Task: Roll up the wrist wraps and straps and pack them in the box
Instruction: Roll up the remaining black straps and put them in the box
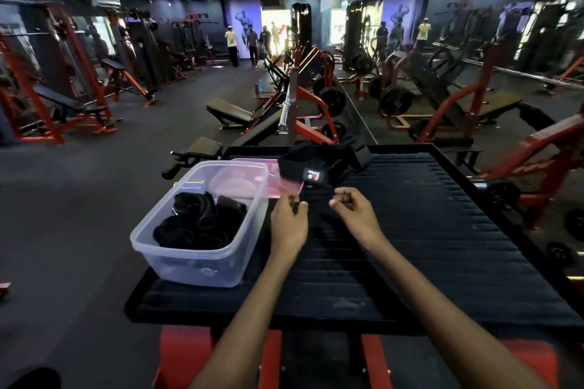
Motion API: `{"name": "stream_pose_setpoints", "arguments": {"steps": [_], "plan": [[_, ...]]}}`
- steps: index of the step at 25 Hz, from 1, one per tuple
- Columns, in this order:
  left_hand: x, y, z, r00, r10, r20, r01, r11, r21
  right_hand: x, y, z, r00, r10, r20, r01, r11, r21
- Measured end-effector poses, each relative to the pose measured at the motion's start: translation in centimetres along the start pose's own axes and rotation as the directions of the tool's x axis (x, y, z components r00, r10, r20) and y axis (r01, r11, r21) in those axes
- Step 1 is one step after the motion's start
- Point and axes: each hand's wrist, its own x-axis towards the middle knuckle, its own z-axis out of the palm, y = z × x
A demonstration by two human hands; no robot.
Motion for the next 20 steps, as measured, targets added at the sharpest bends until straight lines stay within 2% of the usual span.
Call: {"name": "stream_pose_setpoints", "arguments": {"steps": [2,4,7,10,12,15,17,20], "plan": [[-0.1,-2.6,2.5,0.991,-0.084,0.105,0.064,0.982,0.178,0.6,1.8,-0.9,0.999,0.049,0.02,-0.048,0.998,-0.034],[0.1,-4.9,3.9,0.983,-0.092,0.156,0.015,0.9,0.436,1.6,3.2,-1.5,0.996,0.07,0.049,-0.066,0.995,-0.081],[0.2,-6.4,4.7,0.982,-0.07,0.177,-0.054,0.787,0.614,4.9,3.8,-1.3,0.994,-0.02,0.109,0.044,0.975,-0.219],[-0.2,-6.6,4.7,0.985,-0.029,0.168,-0.089,0.753,0.652,10.0,3.3,0.3,0.968,-0.157,0.196,0.225,0.891,-0.396],[-0.2,-6.6,4.7,0.988,-0.024,0.154,-0.084,0.752,0.653,13.7,3.1,1.9,0.94,-0.195,0.28,0.322,0.78,-0.537],[-0.1,-6.6,4.8,0.99,-0.025,0.138,-0.072,0.759,0.647,18.1,3.0,3.6,0.922,-0.062,0.382,0.355,0.526,-0.773],[-0.1,-6.7,4.8,0.991,-0.032,0.127,-0.059,0.759,0.648,20.3,3.4,4.0,0.906,0.055,0.42,0.372,0.375,-0.849],[0.0,-6.6,4.9,0.993,-0.04,0.112,-0.042,0.761,0.648,22.5,4.1,4.0,0.874,0.113,0.473,0.42,0.316,-0.851]]}}
